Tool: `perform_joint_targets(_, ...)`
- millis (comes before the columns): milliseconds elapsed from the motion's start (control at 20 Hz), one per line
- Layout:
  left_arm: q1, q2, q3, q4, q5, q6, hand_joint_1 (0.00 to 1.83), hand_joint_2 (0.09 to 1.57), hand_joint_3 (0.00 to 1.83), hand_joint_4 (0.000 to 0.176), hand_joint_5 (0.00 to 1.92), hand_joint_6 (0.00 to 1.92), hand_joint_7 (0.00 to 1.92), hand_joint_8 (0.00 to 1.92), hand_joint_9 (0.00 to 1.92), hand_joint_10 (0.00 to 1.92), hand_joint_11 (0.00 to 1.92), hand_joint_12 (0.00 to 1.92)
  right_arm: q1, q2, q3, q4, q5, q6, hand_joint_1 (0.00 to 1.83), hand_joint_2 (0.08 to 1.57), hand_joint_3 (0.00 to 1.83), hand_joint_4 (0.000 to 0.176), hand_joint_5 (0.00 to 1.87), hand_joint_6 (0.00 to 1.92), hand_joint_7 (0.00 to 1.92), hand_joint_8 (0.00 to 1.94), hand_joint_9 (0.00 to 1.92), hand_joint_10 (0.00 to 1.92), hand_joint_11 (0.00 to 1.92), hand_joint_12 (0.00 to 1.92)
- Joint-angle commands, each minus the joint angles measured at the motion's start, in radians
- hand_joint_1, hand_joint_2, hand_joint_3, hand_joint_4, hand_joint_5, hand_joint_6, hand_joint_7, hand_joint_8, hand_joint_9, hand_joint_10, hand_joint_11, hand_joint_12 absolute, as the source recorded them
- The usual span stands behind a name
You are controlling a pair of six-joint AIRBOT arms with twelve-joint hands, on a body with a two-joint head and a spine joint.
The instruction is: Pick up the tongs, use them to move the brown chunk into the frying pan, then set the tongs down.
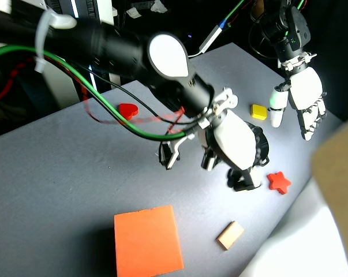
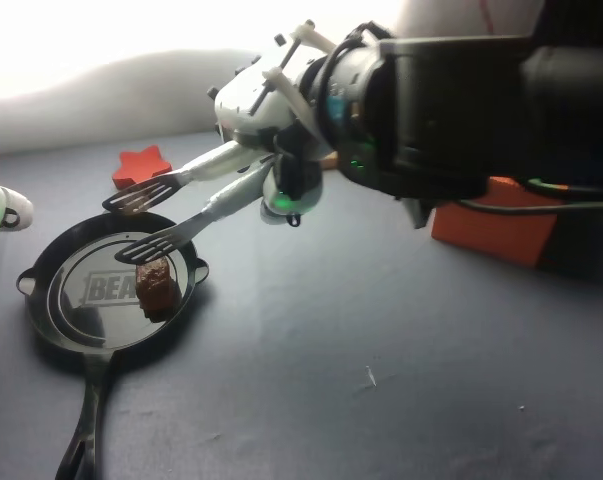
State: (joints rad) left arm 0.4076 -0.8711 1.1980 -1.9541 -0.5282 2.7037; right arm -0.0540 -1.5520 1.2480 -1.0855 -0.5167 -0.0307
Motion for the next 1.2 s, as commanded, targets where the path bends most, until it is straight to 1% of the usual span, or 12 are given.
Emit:
perform_joint_targets(0, -0.010, 0.007, 0.000, 0.042, -0.017, 0.007, 0.04, 1.34, 0.00, 0.001, 0.13, 0.01, 0.20, 0.00, 0.25, 0.01, 0.00, 0.91, 0.016, 0.015, -0.024, -0.039, 0.041, -0.014, 0.91, 1.06, 0.00, 0.000, 0.64, 0.04, 0.79, 0.00, 0.74, 0.00, 0.10, 1.33)
perform_joint_targets(50, -0.012, 0.009, -0.008, 0.042, -0.017, 0.010, 0.08, 1.34, 0.00, 0.000, 0.13, 0.01, 0.21, 0.00, 0.26, 0.02, 0.00, 0.95, 0.019, 0.055, -0.079, -0.040, 0.041, -0.037, 0.89, 1.06, 0.00, 0.000, 0.63, 0.03, 0.77, 0.00, 0.72, 0.00, 0.07, 1.34)
perform_joint_targets(100, -0.013, 0.011, -0.016, 0.042, -0.017, 0.011, 0.04, 1.34, 0.00, 0.000, 0.12, 0.00, 0.21, 0.00, 0.26, 0.01, 0.00, 0.94, 0.019, 0.085, -0.118, -0.040, 0.039, -0.057, 0.88, 1.06, 0.00, 0.000, 0.61, 0.02, 0.75, 0.00, 0.70, 0.00, 0.05, 1.34)
perform_joint_targets(200, -0.015, 0.017, -0.038, 0.042, -0.017, 0.017, 0.05, 1.34, 0.00, 0.000, 0.13, 0.01, 0.21, 0.00, 0.26, 0.01, 0.00, 0.95, 0.009, 0.142, -0.188, -0.041, 0.027, -0.088, 0.88, 1.06, 0.00, 0.000, 0.63, 0.02, 0.76, 0.01, 0.72, 0.01, 0.06, 1.35)
perform_joint_targets(350, -0.022, 0.024, -0.071, 0.042, -0.017, 0.022, 0.07, 1.34, 0.00, 0.000, 0.14, 0.01, 0.21, 0.00, 0.25, 0.01, 0.00, 0.94, -0.018, 0.196, -0.244, -0.041, 0.031, -0.118, 0.88, 1.07, 0.00, 0.000, 0.62, 0.02, 0.75, 0.00, 0.71, 0.01, 0.05, 1.35)
perform_joint_targets(450, -0.028, 0.027, -0.089, 0.042, -0.019, 0.026, 0.03, 1.35, 0.00, 0.000, 0.11, 0.00, 0.17, 0.00, 0.22, 0.00, 0.00, 0.88, -0.036, 0.208, -0.248, -0.041, 0.032, -0.117, 0.89, 1.07, 0.00, 0.000, 0.63, 0.02, 0.76, 0.01, 0.72, 0.01, 0.06, 1.36)
perform_joint_targets(600, -0.035, 0.036, -0.128, 0.042, -0.022, 0.039, 0.05, 1.35, 0.00, 0.000, 0.12, 0.01, 0.19, 0.01, 0.24, 0.01, 0.00, 0.92, -0.069, 0.209, -0.247, -0.044, 0.034, -0.119, 0.91, 1.09, 0.01, 0.000, 0.68, 0.04, 0.81, 0.02, 0.76, 0.03, 0.12, 1.36)
perform_joint_targets(650, -0.042, 0.041, -0.145, 0.042, -0.023, 0.042, 0.05, 1.35, 0.00, 0.000, 0.12, 0.01, 0.20, 0.01, 0.25, 0.01, 0.00, 0.96, -0.082, 0.209, -0.248, -0.063, 0.035, -0.113, 0.91, 1.09, 0.01, 0.000, 0.69, 0.04, 0.83, 0.03, 0.78, 0.03, 0.13, 1.36)
perform_joint_targets(800, -0.056, 0.049, -0.176, 0.042, -0.025, 0.046, 0.06, 1.34, 0.00, 0.000, 0.11, 0.00, 0.19, 0.00, 0.23, 0.01, 0.00, 0.94, -0.112, 0.209, -0.247, -0.166, 0.045, -0.050, 0.93, 1.09, 0.00, 0.000, 0.71, 0.04, 0.85, 0.03, 0.80, 0.04, 0.17, 1.35)
perform_joint_targets(950, -0.058, 0.053, -0.199, 0.042, -0.027, 0.051, 0.06, 1.34, 0.00, 0.000, 0.12, 0.01, 0.21, 0.01, 0.25, 0.01, 0.00, 0.94, -0.136, 0.209, -0.247, -0.174, 0.055, -0.050, 0.93, 1.10, 0.01, 0.000, 0.73, 0.04, 0.87, 0.03, 0.81, 0.05, 0.20, 1.35)
perform_joint_targets(1050, -0.058, 0.055, -0.207, 0.042, -0.029, 0.051, 0.08, 1.33, 0.00, 0.000, 0.14, 0.01, 0.20, 0.00, 0.24, 0.01, 0.00, 0.95, -0.156, 0.209, -0.247, -0.221, 0.054, -0.017, 0.93, 1.10, 0.00, 0.000, 0.71, 0.03, 0.85, 0.02, 0.80, 0.04, 0.17, 1.35)
perform_joint_targets(1150, -0.058, 0.056, -0.210, 0.042, -0.029, 0.051, 0.03, 1.34, 0.00, 0.000, 0.12, 0.00, 0.18, 0.00, 0.23, 0.00, 0.00, 0.93, -0.170, 0.211, -0.247, -0.251, 0.055, 0.005, 0.92, 1.08, 0.00, 0.000, 0.68, 0.02, 0.82, 0.00, 0.77, 0.02, 0.16, 1.34)
